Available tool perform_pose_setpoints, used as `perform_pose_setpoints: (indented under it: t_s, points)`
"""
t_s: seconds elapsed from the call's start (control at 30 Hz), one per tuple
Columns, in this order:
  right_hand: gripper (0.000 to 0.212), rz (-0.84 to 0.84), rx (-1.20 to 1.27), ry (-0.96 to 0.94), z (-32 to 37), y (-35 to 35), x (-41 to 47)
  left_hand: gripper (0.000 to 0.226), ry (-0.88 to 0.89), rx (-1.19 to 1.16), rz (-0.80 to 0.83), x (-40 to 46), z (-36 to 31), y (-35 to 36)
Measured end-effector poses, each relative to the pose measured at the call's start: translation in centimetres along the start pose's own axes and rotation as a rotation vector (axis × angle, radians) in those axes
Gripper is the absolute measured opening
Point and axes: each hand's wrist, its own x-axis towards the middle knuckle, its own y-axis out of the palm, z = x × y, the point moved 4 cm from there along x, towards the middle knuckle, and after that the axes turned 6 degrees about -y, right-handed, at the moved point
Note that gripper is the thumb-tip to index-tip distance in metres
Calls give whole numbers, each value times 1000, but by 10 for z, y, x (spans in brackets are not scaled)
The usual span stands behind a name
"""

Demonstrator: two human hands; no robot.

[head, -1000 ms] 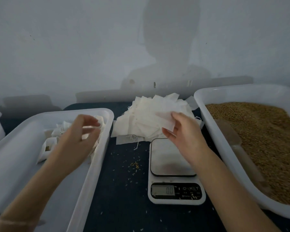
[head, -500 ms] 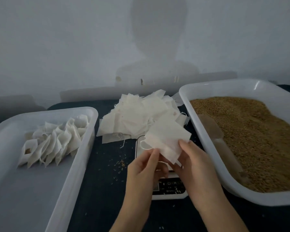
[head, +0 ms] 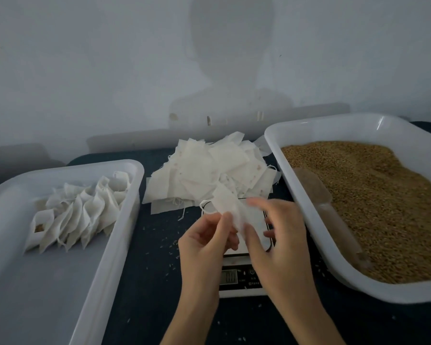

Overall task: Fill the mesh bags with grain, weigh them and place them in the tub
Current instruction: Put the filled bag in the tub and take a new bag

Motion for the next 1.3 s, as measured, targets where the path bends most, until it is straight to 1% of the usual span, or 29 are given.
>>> perform_pose_setpoints:
  t_s: [0.03,0.07,0.1,0.13,0.17,0.23,0.3,0.37,0.47,0.53,0.6,0.67,0.73,0.8,0.9,0.93,1.0,1.03,1.07,1.1,1.13,1.17,1.2,1.23,1.27,1.3]
  points:
    - [24,48,47,-13,3,2,0,20,12,7,18,-1,-1,2]
    - [18,96,152,10,6,4,1,19,26,17,38,-2,-2,3]
    - [21,126,263,46,7,5,1,19,39,31,59,-3,-3,4]
    - [25,137,317,69,7,4,1,20,47,46,77,-4,-5,5]
    - [29,134,306,62,8,2,2,23,48,61,91,-4,-6,5]
    - [32,145,201,2,8,-2,3,28,33,78,113,-4,-7,4]
    - [26,175,113,-66,8,-4,3,31,24,82,133,-4,-7,4]
    - [24,183,24,-92,9,-6,4,29,65,125,150,-5,-9,5]
    - [19,107,-33,-42,8,-11,6,22,202,303,188,-9,-15,9]
    - [13,62,-71,-5,5,-15,7,24,263,433,202,-11,-16,11]
    - [8,61,-156,-16,5,-18,9,26,305,564,207,-13,-16,13]
    - [3,70,-195,-40,9,-20,11,25,311,645,180,-15,-16,14]
    - [9,92,-186,-87,15,-22,12,27,281,649,124,-13,-15,13]
    - [16,167,-167,-149,19,-22,13,33,238,588,70,-10,-17,11]
    - [19,280,-188,-172,16,-22,12,29,191,485,85,-8,-23,9]
    - [18,298,-215,-161,14,-21,12,25,229,488,120,-10,-26,9]
    - [14,306,-227,-117,11,-22,13,8,381,553,233,-16,-34,9]
    - [14,315,-208,-90,11,-22,13,24,458,621,323,-19,-36,11]
    - [16,333,-183,-71,11,-21,14,49,513,695,409,-19,-34,10]
    - [17,354,-154,-60,13,-21,14,75,543,791,440,-17,-30,10]
    - [17,378,-119,-43,14,-21,14,93,556,915,429,-15,-28,11]
    - [16,406,-79,-22,16,-20,14,100,556,1032,401,-12,-27,13]
    - [14,435,-49,-1,18,-20,14,102,541,1119,374,-8,-24,15]
    - [14,455,-52,12,19,-19,14,100,516,1152,356,-6,-21,17]
    - [18,461,-90,26,18,-19,14,95,494,1127,353,-5,-20,19]
    - [27,455,-160,38,16,-20,15,85,476,1064,347,-4,-18,20]
